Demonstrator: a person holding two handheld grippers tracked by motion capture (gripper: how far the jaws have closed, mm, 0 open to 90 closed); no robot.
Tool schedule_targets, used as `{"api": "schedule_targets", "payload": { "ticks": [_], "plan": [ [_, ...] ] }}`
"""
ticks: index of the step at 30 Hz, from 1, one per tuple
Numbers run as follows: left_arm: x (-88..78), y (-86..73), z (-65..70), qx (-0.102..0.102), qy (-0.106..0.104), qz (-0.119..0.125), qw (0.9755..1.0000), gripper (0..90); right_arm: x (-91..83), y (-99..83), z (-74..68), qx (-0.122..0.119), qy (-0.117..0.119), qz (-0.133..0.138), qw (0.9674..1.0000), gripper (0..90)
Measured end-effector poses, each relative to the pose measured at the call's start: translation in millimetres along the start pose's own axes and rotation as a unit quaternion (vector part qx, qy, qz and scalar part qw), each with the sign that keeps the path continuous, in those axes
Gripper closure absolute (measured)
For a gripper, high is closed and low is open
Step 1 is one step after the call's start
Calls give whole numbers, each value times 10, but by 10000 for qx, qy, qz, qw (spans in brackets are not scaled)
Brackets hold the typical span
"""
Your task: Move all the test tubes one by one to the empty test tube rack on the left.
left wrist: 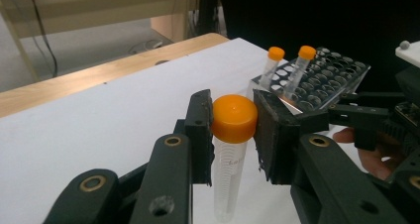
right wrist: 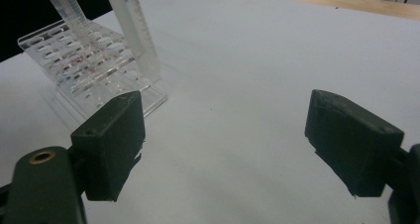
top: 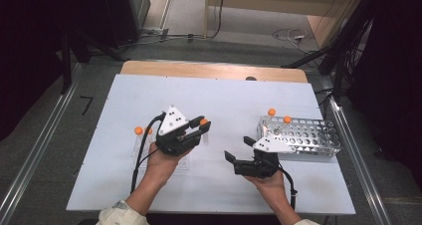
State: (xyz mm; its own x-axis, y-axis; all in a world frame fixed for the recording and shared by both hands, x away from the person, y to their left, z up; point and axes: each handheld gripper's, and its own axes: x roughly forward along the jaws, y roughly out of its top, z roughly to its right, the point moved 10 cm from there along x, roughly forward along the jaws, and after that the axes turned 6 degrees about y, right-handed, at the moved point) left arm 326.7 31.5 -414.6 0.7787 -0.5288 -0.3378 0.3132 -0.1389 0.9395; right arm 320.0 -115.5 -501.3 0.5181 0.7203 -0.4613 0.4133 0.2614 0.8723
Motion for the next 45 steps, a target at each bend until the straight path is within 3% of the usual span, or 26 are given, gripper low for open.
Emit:
{"api": "schedule_targets", "payload": {
  "ticks": [10, 17, 23, 28, 33, 45],
  "plan": [
    [-270, -10, -377, -131, 445, 76, 9989, 705, 0, -32, 21, 5, -57, -79, 10000, 142],
    [-450, -56, -696, -301, 817, 97, 9962, 705, -17, -29, 41, 19, -84, -69, 9999, 143],
    [-567, -93, -849, -296, 1044, 79, 9941, 705, -14, -37, 32, 6, -72, -87, 9999, 143],
    [-573, -169, -908, -346, 1107, -13, 9933, 706, -28, -33, 40, 23, -86, -73, 9999, 143],
    [-578, -215, -938, -245, 1196, -98, 9925, 705, -35, -31, 45, 39, -86, -57, 9999, 143],
    [-526, -341, -973, -218, 1277, -267, 9912, 705, -46, -32, 54, 33, -96, -61, 9999, 143]
  ]
}}
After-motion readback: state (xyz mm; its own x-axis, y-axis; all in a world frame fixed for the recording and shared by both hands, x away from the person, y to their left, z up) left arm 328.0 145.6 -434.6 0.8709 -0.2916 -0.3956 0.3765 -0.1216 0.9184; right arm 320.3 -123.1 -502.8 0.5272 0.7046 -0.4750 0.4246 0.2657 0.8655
